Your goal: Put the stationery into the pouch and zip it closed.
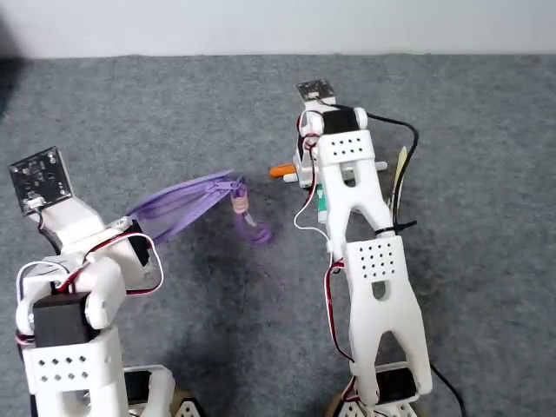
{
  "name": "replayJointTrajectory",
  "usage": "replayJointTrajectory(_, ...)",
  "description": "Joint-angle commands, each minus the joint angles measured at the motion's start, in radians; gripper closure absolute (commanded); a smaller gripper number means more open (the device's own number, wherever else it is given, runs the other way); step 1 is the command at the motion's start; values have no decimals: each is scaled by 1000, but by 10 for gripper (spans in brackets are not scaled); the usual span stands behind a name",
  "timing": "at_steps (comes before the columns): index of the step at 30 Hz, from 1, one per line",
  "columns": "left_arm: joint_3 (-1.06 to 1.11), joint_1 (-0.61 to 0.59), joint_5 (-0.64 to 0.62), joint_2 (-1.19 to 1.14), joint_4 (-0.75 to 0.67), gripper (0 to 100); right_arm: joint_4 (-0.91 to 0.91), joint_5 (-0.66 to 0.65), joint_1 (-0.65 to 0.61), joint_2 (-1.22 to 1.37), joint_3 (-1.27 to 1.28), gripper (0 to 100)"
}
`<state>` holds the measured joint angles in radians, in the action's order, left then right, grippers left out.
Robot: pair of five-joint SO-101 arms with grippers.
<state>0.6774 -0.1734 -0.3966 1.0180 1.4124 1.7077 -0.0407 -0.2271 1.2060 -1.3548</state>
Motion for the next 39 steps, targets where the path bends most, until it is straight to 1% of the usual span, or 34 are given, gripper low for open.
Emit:
replayJointTrajectory(1,-48,-2,-12,-8,-2,989,-2,-91,16,-16,-80,998)
replayJointTrajectory(3,-48,-2,-12,-8,-2,989,33,-129,18,-18,-89,967)
replayJointTrajectory(5,-48,-2,-12,-8,-2,989,85,-137,16,-24,-138,995)
replayJointTrajectory(8,-48,-3,-12,-8,-2,989,91,-138,21,-68,-184,991)
replayJointTrajectory(12,-48,-2,-12,-11,-2,989,91,-138,5,-203,-152,991)
replayJointTrajectory(16,-47,-2,-12,-14,-2,989,93,-135,-12,-407,6,991)
replayJointTrajectory(22,-47,-2,-12,-14,-6,989,90,-127,-59,-811,436,991)
replayJointTrajectory(26,-47,-2,-12,-14,-6,989,88,-69,-120,-1053,655,991)
replayJointTrajectory(30,-30,-2,-12,-14,-8,989,88,-61,-208,-1248,801,991)
replayJointTrajectory(37,-27,-2,-12,-12,-8,989,87,-57,-398,-1484,910,991)
replayJointTrajectory(39,-27,-2,-12,-12,-8,989,85,-15,-455,-1526,927,991)
